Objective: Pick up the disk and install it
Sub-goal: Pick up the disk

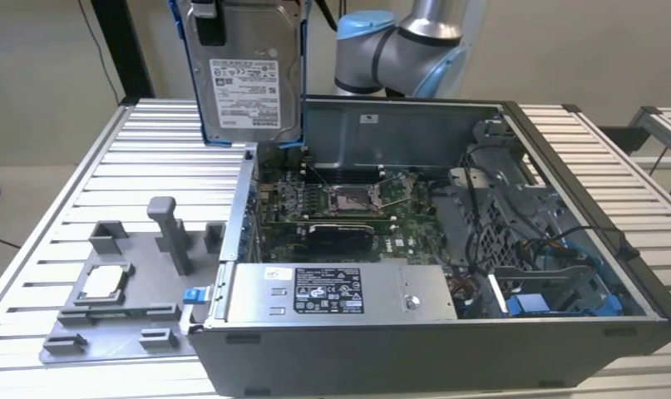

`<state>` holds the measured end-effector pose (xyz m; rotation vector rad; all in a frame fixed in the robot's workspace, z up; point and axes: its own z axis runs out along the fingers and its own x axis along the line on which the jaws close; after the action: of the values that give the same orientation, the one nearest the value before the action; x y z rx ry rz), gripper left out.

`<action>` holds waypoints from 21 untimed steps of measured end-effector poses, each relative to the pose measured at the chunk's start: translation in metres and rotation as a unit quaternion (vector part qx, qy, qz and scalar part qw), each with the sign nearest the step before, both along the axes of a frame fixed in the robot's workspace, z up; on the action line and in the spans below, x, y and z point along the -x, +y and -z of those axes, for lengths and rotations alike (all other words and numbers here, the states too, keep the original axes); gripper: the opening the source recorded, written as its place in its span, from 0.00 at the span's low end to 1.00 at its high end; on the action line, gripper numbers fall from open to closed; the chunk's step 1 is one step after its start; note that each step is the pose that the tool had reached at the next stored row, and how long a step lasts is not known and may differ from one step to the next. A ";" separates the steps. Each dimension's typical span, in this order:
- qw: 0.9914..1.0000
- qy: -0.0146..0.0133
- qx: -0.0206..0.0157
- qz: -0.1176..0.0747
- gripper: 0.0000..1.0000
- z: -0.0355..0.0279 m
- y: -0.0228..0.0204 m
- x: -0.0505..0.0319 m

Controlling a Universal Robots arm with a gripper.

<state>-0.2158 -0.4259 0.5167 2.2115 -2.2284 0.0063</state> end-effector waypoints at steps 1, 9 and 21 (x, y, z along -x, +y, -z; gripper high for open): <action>1.000 0.000 0.000 0.000 0.00 0.0000 -0.0012 -0.0026; 1.000 0.002 0.000 0.000 0.00 0.0001 -0.0113 -0.0232; 1.000 0.004 0.000 0.000 0.00 0.0001 -0.0254 -0.0519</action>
<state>-0.1639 -0.4514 0.5166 2.2080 -2.2248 -0.0014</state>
